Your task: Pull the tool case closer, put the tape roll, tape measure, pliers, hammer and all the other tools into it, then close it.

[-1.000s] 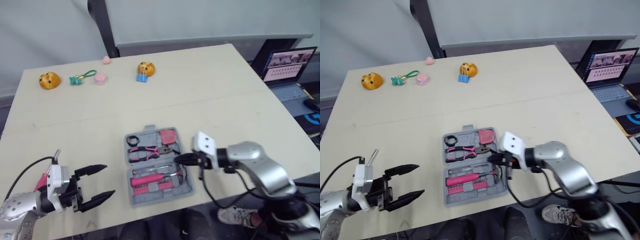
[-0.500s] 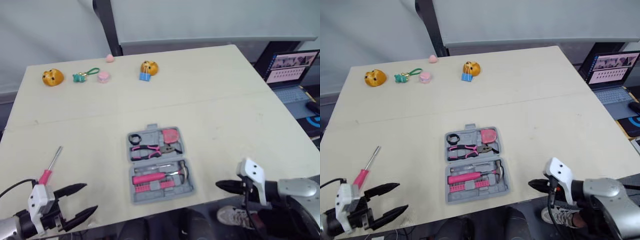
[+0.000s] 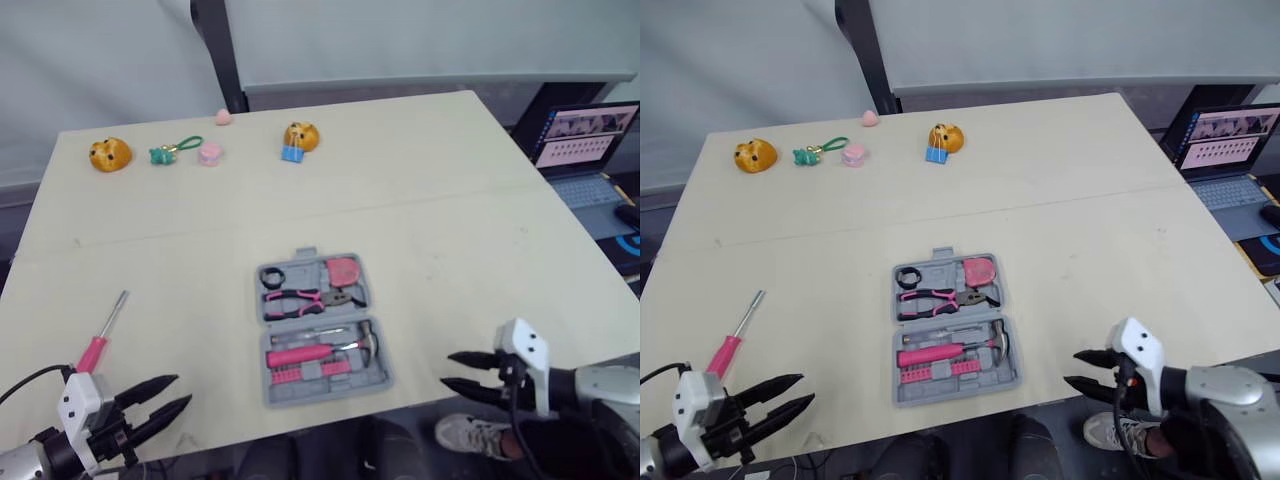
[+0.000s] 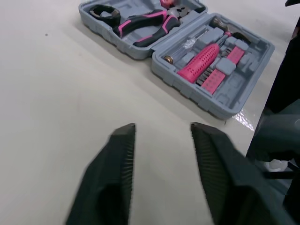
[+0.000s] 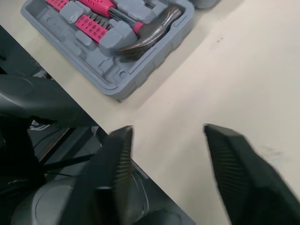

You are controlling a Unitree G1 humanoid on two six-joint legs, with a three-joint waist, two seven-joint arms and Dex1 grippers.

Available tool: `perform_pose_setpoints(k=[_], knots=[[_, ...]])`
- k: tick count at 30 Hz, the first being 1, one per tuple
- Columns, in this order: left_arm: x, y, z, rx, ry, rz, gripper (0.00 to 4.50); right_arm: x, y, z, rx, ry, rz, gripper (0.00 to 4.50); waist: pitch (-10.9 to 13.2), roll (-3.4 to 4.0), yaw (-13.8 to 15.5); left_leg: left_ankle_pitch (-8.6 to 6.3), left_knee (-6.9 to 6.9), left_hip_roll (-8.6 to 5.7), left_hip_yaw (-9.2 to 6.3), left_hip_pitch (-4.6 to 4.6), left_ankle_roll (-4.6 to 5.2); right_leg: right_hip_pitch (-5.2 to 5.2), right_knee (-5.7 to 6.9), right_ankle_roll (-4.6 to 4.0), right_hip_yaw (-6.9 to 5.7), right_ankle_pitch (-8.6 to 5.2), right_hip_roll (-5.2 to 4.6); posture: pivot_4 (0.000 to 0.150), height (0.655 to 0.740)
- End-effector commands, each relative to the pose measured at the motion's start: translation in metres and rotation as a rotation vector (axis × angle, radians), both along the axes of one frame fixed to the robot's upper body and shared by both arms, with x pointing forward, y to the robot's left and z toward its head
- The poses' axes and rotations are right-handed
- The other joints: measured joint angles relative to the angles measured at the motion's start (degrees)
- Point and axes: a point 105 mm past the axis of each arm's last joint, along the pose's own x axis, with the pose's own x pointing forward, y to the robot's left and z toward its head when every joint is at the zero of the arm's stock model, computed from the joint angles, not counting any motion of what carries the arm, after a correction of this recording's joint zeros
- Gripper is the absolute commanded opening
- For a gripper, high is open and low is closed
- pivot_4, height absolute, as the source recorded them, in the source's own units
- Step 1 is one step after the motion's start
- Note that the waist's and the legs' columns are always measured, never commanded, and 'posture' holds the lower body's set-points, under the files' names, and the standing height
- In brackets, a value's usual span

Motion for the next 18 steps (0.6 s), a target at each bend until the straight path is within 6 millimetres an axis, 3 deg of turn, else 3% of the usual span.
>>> perform_pose_setpoints(k=[1, 2, 7, 11, 14, 18], knots=[[0.002, 0.001, 0.009, -0.019, -0.021, 0.059, 0.30, -0.001, 0.005, 0.015, 0.031, -0.024, 0.058, 4.27, 0.0, 0.00, 0.0, 0.00, 0.00, 0.00, 0.00, 0.00, 0.00, 0.00, 0.00, 0.00, -0.03, 0.00, 0.01, 0.150, 0.7155], [0.005, 0.004, 0.012, -0.020, -0.029, 0.111, 0.14, 0.001, 0.008, 0.024, 0.047, -0.045, 0.076, 4.41, 0.0, 0.00, 0.0, 0.00, 0.00, -0.01, 0.02, 0.00, 0.00, 0.00, 0.00, 0.00, -0.07, 0.00, 0.02, 0.150, 0.7155], [0.012, 0.020, 0.029, 0.022, 0.021, 0.341, 0.14, 0.006, 0.017, 0.055, 0.061, -0.114, 0.159, 4.41, 0.2, -0.08, -0.1, 0.00, 0.12, 0.02, 0.07, 0.04, 0.02, 0.05, 0.06, 0.04, 0.05, 0.03, 0.01, 0.150, 0.7155], [0.013, 0.028, 0.032, 0.067, 0.093, 0.452, 0.14, 0.003, 0.027, 0.064, 0.062, -0.118, 0.224, 4.41, 0.2, -0.07, 0.5, 0.01, 0.10, 0.04, -0.10, 0.04, 0.01, 0.12, 0.04, 0.00, 0.14, 0.01, 0.01, 0.150, 0.7155], [0.012, 0.039, 0.021, 0.200, 0.216, 0.513, 0.14, 0.005, 0.032, 0.065, 0.074, -0.117, 0.242, 4.41, 0.2, -0.07, 0.9, 0.00, 0.10, -0.01, -0.08, 0.03, 0.00, 0.13, 0.05, -0.01, 0.04, 0.00, 0.04, 0.150, 0.7155], [0.025, 0.059, 0.038, 0.252, 0.251, 0.550, 0.14, 0.008, 0.038, 0.067, 0.074, -0.116, 0.265, 4.41, 0.2, -0.07, 1.4, 0.01, 0.14, -0.10, -0.05, 0.03, 0.02, 0.13, 0.10, 0.00, -0.03, 0.01, 0.08, 0.150, 0.7155]])
